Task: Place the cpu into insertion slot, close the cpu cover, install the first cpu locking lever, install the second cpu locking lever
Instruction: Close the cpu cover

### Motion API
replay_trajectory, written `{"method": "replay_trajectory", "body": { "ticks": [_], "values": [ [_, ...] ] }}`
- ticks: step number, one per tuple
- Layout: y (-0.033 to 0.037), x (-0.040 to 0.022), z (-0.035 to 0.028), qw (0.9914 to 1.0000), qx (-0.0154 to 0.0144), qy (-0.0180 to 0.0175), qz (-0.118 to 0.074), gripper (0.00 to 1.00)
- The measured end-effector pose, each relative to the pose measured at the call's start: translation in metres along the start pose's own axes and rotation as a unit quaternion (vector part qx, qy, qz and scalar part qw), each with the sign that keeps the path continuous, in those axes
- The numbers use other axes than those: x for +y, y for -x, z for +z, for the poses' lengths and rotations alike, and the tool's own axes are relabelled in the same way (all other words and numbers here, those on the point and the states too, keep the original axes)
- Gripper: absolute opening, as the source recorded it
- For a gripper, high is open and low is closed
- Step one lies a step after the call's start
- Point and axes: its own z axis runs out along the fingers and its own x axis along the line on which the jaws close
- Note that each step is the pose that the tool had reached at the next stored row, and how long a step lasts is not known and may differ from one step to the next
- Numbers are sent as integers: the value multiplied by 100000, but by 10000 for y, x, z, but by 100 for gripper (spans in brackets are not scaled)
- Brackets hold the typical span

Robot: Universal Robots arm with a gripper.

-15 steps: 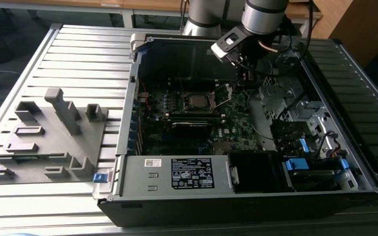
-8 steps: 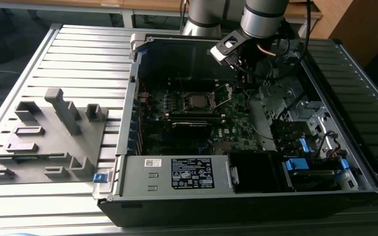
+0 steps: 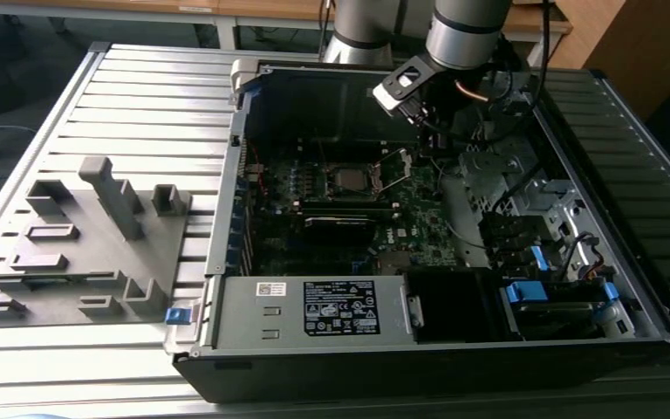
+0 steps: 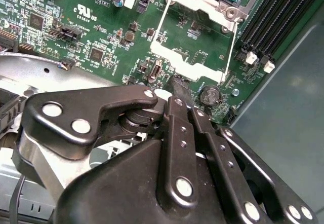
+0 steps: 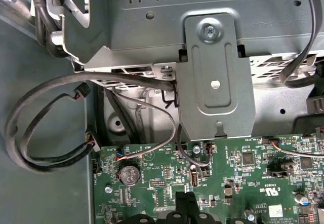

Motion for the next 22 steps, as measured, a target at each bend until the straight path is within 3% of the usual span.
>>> {"method": "replay_trajectory", "body": {
  "ticks": [8,16,22],
  "values": [
    [7,-72,3,100000,46,46,3,11],
    [18,-180,0,99998,505,253,24,11],
    [31,-311,-4,99997,659,481,29,11]
  ]
}}
